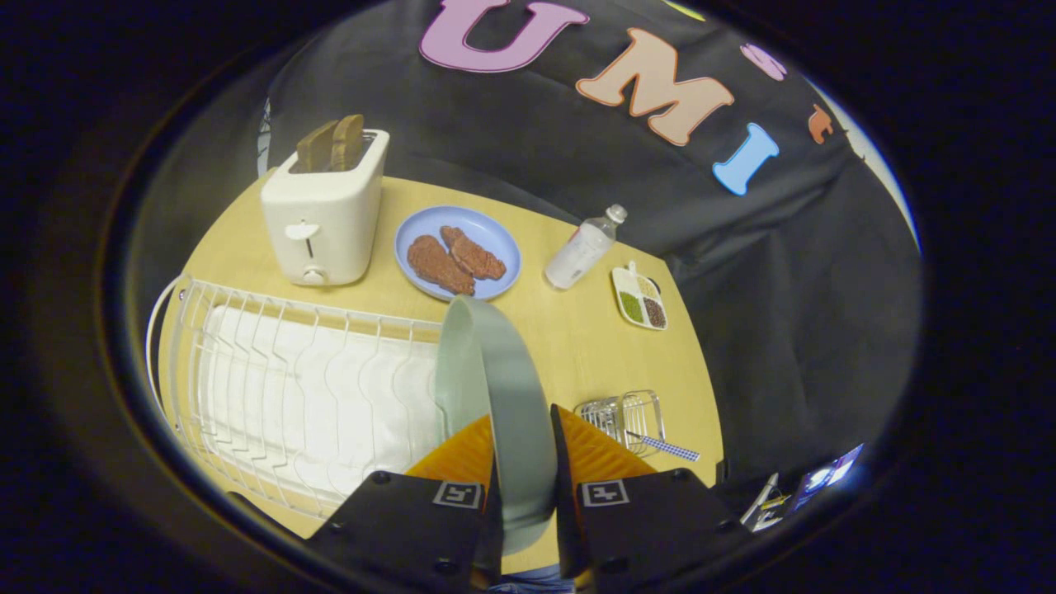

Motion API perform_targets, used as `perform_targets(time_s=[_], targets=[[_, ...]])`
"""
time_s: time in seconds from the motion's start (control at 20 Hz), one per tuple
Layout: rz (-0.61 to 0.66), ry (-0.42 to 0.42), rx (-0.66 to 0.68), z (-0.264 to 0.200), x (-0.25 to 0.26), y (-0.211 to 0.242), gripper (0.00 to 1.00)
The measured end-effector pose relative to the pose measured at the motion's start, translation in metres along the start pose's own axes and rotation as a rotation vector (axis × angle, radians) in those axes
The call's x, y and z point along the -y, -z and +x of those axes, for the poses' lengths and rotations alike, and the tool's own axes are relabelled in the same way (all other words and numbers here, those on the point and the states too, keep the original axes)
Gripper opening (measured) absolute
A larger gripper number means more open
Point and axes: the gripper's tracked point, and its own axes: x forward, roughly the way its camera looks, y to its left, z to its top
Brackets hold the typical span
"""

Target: Take the plate from the dish rack, then take the spoon from the basket and place it into the plate.

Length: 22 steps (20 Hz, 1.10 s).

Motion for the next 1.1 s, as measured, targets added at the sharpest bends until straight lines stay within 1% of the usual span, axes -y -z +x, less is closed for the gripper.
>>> perform_targets(time_s=[0.15,0.2,0.3,0.35,0.4,0.55,0.6,0.65,0.7,0.8,1.0,1.1], targets=[[0.050,0.009,0.008,-0.004,0.018,-0.010,0.30],[0.076,-0.008,0.004,-0.005,0.024,-0.012,0.29],[0.151,-0.089,-0.004,-0.009,0.031,-0.018,0.29],[0.201,-0.150,-0.008,-0.012,0.035,-0.021,0.29],[0.261,-0.229,-0.008,-0.016,0.037,-0.026,0.29],[0.486,-0.504,-0.021,-0.036,0.051,-0.034,0.29],[0.550,-0.579,-0.017,-0.041,0.062,-0.038,0.29],[0.593,-0.640,-0.007,-0.047,0.078,-0.035,0.29],[0.612,-0.678,0.009,-0.048,0.096,-0.030,0.29],[0.621,-0.728,0.034,-0.053,0.127,0.000,0.29],[0.649,-0.860,0.015,-0.055,0.159,0.085,0.29],[0.669,-0.876,0.007,-0.046,0.171,0.131,0.29]])
